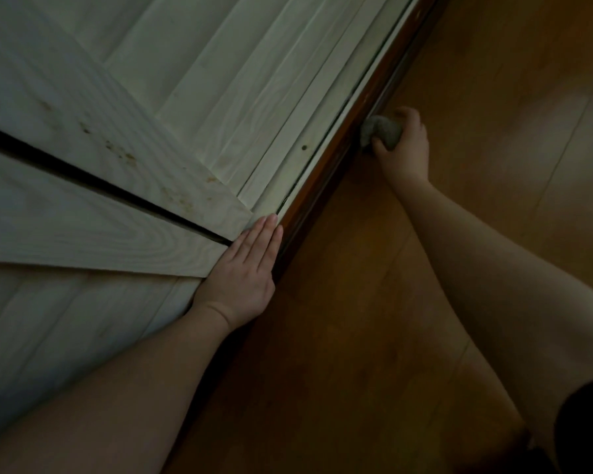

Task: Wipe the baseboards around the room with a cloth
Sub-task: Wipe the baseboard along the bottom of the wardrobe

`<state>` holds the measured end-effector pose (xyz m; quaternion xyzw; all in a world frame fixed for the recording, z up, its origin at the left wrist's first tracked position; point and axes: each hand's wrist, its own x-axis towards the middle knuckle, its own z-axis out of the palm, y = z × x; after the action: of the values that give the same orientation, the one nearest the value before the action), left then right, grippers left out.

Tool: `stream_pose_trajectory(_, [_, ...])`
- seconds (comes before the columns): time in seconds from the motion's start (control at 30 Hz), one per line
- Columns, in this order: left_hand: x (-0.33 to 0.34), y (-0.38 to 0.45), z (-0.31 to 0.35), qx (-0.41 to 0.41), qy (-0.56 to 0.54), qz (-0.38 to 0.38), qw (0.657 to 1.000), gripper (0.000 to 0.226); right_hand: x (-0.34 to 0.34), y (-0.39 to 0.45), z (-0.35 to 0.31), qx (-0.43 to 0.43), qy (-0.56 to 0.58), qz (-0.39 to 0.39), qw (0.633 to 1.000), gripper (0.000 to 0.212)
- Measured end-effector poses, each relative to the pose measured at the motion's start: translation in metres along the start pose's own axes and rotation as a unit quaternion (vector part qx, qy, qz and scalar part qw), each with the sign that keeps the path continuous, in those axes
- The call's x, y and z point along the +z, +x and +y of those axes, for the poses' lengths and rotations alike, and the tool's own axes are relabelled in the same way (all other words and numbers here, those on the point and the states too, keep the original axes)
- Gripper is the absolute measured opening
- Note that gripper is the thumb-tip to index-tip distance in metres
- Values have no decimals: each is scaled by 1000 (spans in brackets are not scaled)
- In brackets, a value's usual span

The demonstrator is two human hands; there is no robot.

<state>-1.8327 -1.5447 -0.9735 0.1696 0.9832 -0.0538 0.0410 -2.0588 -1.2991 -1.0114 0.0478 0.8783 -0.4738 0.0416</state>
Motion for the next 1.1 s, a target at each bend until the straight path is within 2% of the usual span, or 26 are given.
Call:
stream_pose_trajectory(0.23, [-4,0,1,-6,8,-35,999,69,39,-133,9,-143,-37,-101,984,46])
stream_pose_trajectory(0.37, [-5,0,1,-11,17,-48,999,70,67,-198,4,-167,-53,-98,980,46])
stream_pose_trajectory(0.47, [-5,-2,1,-8,34,-55,998,72,73,-214,3,-179,-61,-90,978,49])
stream_pose_trajectory(0.7, [-7,-1,2,-10,28,-49,998,74,66,-178,-7,-226,-120,-46,966,44])
stream_pose_trajectory(0.83, [-6,-2,2,-12,25,-50,998,73,56,-132,-9,-153,-110,-16,982,46])
stream_pose_trajectory(1.1, [-1,-2,-1,5,-6,-19,1000,70,3,-3,-22,-116,-201,-38,972,51])
